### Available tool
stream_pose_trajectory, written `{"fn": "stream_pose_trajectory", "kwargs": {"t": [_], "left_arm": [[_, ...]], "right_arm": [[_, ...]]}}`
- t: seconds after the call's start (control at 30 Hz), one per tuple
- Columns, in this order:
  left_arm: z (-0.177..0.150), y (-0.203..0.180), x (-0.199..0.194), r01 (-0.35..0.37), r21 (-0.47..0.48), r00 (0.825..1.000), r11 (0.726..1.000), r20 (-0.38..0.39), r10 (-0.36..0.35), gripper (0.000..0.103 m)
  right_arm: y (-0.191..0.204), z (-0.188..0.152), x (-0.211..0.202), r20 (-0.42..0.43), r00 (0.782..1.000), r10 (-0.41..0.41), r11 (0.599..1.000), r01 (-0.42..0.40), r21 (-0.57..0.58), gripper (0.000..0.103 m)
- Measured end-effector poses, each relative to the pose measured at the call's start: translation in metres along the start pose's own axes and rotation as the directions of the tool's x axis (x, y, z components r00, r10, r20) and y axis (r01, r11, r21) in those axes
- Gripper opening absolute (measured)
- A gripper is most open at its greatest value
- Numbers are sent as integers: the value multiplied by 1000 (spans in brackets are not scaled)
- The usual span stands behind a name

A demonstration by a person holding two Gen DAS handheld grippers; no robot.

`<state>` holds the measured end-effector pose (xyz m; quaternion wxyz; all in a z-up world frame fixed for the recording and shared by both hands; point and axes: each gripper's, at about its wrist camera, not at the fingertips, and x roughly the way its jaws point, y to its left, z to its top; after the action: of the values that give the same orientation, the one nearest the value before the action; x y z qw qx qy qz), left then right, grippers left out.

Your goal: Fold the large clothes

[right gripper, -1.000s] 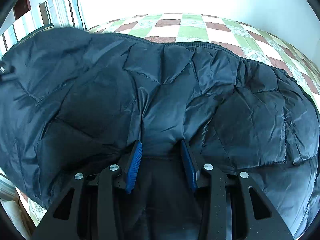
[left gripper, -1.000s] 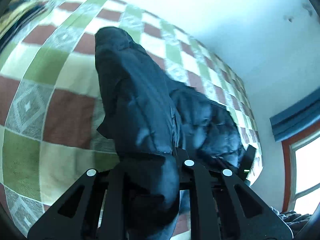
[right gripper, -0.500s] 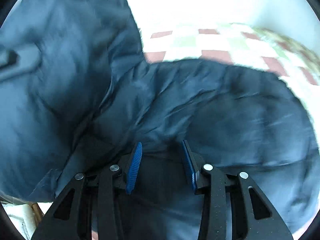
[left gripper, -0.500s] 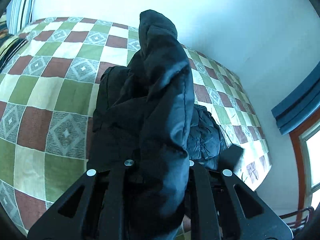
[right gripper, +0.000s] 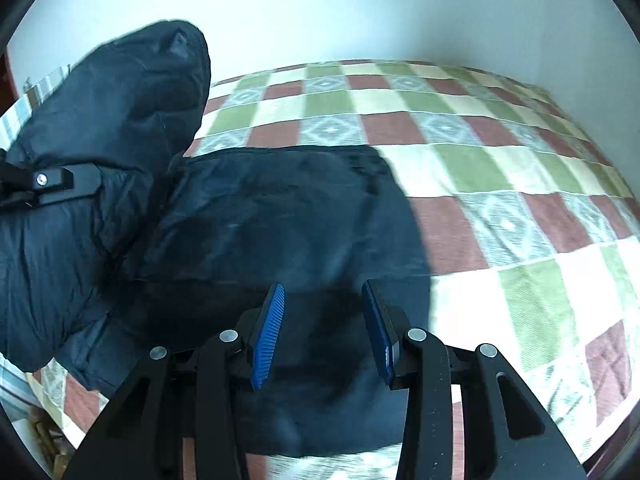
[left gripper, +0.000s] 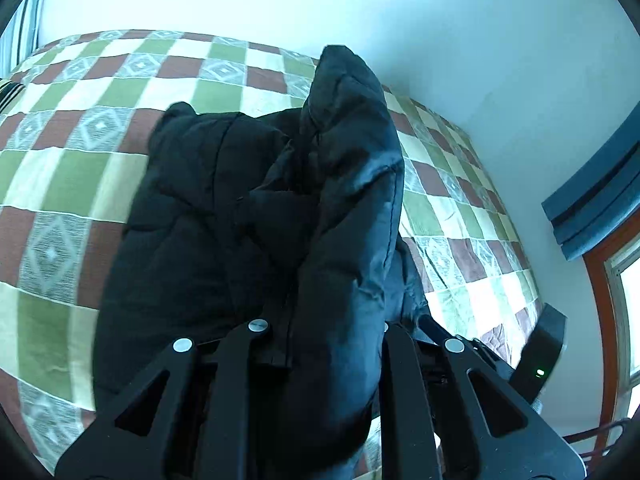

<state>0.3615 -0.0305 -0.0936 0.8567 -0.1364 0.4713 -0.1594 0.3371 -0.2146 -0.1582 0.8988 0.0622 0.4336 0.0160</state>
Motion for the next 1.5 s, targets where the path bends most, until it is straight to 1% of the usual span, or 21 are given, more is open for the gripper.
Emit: {"fn": "stream_pose_trajectory", "kwargs": {"t": [0.13, 0.23, 0.4, 0.5, 0.57, 0.67, 0.77, 0.8, 0.87, 0.9, 0.93, 1.0, 1.17, 1.23, 1.3, 1.4, 1.5], "left_arm": [[-5, -20, 28, 4, -4, 1000, 1000, -29, -4, 15], [-11, -34, 49, -16, -2, 999, 1000, -34, 16, 15], [-28, -59, 79, -83, 48, 996, 995, -7, 84, 15], [-37, -66, 93, -98, 61, 995, 993, 6, 98, 15], [-42, -70, 97, -122, 81, 992, 989, 27, 120, 15], [-43, -72, 91, -130, 88, 991, 988, 52, 126, 18], [-44, -72, 85, -114, 84, 992, 990, 65, 109, 25], [-44, -74, 85, -113, 89, 992, 990, 68, 107, 29], [-46, -78, 82, -110, 103, 992, 989, 78, 102, 33], [-46, -80, 80, -107, 109, 992, 988, 81, 99, 37], [-47, -82, 77, -100, 114, 992, 988, 83, 90, 39], [-47, -85, 70, -77, 115, 994, 990, 90, 67, 47], [-50, -93, 46, -15, 122, 994, 992, 107, 2, 53], [-49, -93, 31, -5, 133, 992, 991, 127, -12, 55], [-47, -91, 14, -21, 152, 986, 988, 164, -4, 61], [-43, -80, -8, -91, 166, 972, 982, 227, 52, 67], [-36, -55, -24, -159, 151, 958, 976, 262, 115, 68]], "right_arm": [[-20, -6, -9, -2, 1000, -19, 999, 19, 41, 41], [-34, -11, -11, -6, 999, -38, 998, 38, 57, 42], [-59, -20, -10, -23, 999, -47, 994, 49, 94, 42], [-70, -23, -10, -29, 998, -52, 993, 55, 106, 42], [-77, -25, -11, -32, 998, -55, 992, 58, 115, 42], [-86, -26, -14, -28, 998, -60, 990, 63, 126, 42], [-91, -25, -19, -19, 998, -62, 989, 64, 134, 42], [-92, -24, -21, -13, 998, -61, 988, 63, 138, 42], [-93, -23, -24, -6, 998, -61, 988, 62, 143, 49], [-93, -22, -26, -1, 998, -63, 988, 62, 143, 51], [-92, -21, -28, 4, 998, -68, 988, 67, 140, 51], [-92, -20, -30, 9, 998, -69, 988, 67, 136, 51], [-89, -16, -39, 25, 997, -67, 989, 63, 134, 51], [-85, -14, -44, 32, 997, -64, 990, 60, 129, 51], [-81, -12, -47, 39, 998, -55, 991, 49, 125, 51], [-70, -6, -53, 51, 998, -28, 993, 22, 113, 51], [-54, 0, -58, 64, 998, 1, 996, -7, 90, 51]]}}
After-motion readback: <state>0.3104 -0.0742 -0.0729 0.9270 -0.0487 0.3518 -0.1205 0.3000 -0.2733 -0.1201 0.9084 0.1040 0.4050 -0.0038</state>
